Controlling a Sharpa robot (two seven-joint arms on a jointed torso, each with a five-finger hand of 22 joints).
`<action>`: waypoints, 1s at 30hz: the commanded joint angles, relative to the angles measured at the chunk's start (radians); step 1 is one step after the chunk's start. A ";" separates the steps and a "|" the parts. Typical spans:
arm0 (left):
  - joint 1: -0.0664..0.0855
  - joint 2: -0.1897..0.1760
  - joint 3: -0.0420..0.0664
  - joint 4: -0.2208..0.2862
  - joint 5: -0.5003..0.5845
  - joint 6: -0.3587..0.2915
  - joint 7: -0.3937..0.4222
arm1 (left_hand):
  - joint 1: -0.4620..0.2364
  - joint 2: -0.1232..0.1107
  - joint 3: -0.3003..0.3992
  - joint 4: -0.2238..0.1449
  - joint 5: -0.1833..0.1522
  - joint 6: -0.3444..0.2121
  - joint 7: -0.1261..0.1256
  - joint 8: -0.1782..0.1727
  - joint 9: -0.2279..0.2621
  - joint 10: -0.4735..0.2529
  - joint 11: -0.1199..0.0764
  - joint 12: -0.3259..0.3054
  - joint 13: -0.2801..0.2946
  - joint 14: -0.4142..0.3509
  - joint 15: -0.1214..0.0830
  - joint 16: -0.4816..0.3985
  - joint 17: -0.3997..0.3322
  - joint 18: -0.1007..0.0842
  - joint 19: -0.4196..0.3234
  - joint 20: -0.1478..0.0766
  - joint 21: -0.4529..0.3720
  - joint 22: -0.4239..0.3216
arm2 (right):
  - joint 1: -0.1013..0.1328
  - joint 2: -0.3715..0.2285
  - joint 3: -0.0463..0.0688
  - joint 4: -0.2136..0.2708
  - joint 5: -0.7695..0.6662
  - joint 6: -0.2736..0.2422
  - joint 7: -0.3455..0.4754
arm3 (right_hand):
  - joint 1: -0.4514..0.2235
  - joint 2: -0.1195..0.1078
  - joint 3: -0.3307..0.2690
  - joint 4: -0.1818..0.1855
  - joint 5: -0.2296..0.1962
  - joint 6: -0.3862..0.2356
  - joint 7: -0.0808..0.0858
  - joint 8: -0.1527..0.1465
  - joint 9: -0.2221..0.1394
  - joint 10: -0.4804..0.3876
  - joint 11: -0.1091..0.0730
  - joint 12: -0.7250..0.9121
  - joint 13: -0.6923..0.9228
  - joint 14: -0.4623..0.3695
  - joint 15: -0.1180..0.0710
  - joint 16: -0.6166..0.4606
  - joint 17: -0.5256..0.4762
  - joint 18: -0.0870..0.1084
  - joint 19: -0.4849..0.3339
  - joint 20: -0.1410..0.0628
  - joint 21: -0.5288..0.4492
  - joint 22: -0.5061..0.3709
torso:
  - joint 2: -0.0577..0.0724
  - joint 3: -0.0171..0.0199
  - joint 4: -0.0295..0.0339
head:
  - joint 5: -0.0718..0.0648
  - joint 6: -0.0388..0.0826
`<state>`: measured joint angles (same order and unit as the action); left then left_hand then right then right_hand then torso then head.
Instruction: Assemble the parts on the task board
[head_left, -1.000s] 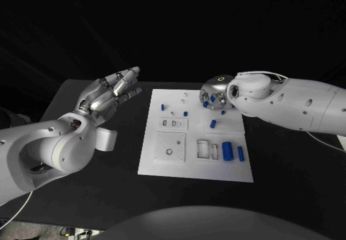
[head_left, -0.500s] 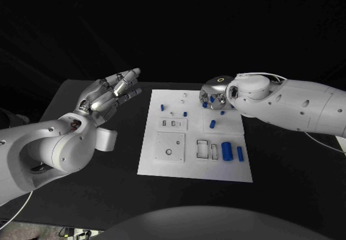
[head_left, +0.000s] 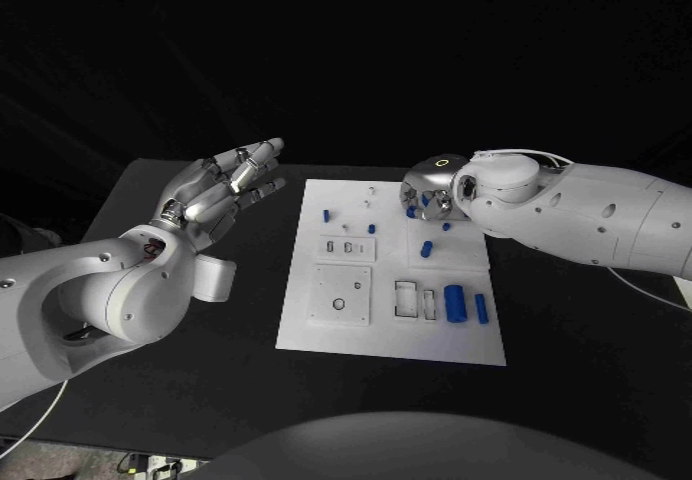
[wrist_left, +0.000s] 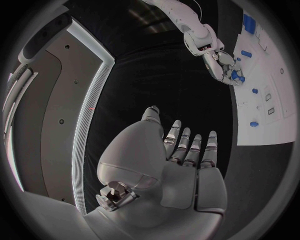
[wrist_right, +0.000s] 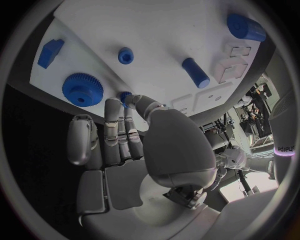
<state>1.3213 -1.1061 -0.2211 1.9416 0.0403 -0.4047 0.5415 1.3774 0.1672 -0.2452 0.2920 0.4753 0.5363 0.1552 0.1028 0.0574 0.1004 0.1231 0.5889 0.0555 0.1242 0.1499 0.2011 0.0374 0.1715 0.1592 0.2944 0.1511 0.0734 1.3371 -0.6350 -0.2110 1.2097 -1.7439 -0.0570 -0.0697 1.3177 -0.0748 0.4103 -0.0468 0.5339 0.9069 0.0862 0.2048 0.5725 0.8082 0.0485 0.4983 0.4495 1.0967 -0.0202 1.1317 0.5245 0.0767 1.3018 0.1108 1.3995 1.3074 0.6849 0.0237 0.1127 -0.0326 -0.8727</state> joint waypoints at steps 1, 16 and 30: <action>0.001 0.003 0.001 0.000 -0.006 0.017 0.002 | 0.009 0.000 -0.001 -0.002 0.003 0.008 0.000 0.007 0.001 -0.002 0.008 0.007 0.001 -0.001 0.006 0.003 0.001 -0.015 0.008 -0.001 0.004 0.001 | -0.002 0.002 0.000 -0.004 -0.004 -0.005 0.008 | 0.002 0.015 0.002 -0.005 -0.004 0.010 0.000 0.008 0.010 0.014 0.000 0.004 0.003 0.003 -0.004 0.002 -0.004 -0.005 0.004 -0.004 0.000 0.055 | -0.001 -0.0008 -0.0005 | 0.000 0.000; 0.001 0.006 0.000 -0.006 -0.006 0.020 -0.004 | 0.012 0.002 0.000 -0.002 0.005 0.009 0.001 0.008 0.001 0.000 0.010 0.009 0.002 0.002 0.009 0.008 0.002 -0.017 0.010 -0.001 0.006 0.002 | -0.008 0.004 0.000 -0.015 0.001 0.004 0.006 | -0.007 0.010 -0.013 -0.008 -0.083 -0.003 -0.001 0.001 0.025 0.017 -0.001 -0.013 0.002 -0.002 -0.004 -0.004 -0.017 -0.004 0.002 -0.003 -0.005 0.056 | -0.004 -0.0019 0.0002 | 0.003 0.000; 0.001 0.009 0.000 -0.011 -0.006 0.025 -0.010 | 0.014 0.004 0.001 -0.002 0.006 0.009 0.003 0.009 0.000 0.001 0.012 0.011 0.002 0.005 0.014 0.014 0.003 -0.020 0.012 0.000 0.008 0.003 | -0.011 0.006 0.000 -0.020 0.006 -0.003 0.011 | -0.009 0.007 -0.001 -0.011 -0.045 -0.017 0.004 -0.020 0.021 0.020 0.002 -0.039 -0.007 -0.012 -0.003 -0.013 -0.034 -0.002 -0.005 -0.003 -0.014 0.054 | -0.005 -0.0037 -0.0005 | 0.004 0.000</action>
<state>1.3212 -1.0998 -0.2214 1.9308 0.0403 -0.3991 0.5292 1.3827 0.1725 -0.2452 0.2920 0.4752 0.5397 0.1586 0.1066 0.0572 0.1040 0.1266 0.5957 0.0562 0.1315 0.1571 0.2091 0.0390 0.1715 0.1664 0.2944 0.1548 0.0752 1.3291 -0.6319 -0.2100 1.1916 -1.7357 -0.0683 -0.0659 1.3161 -0.0658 0.4057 -0.0568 0.4845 0.8964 0.0891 0.1892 0.5946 0.8276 0.0466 0.4643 0.4430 1.0931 -0.0237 1.1217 0.4926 0.0766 1.3019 0.1108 1.3912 1.3079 0.6805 0.0208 0.1126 -0.0270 -0.8727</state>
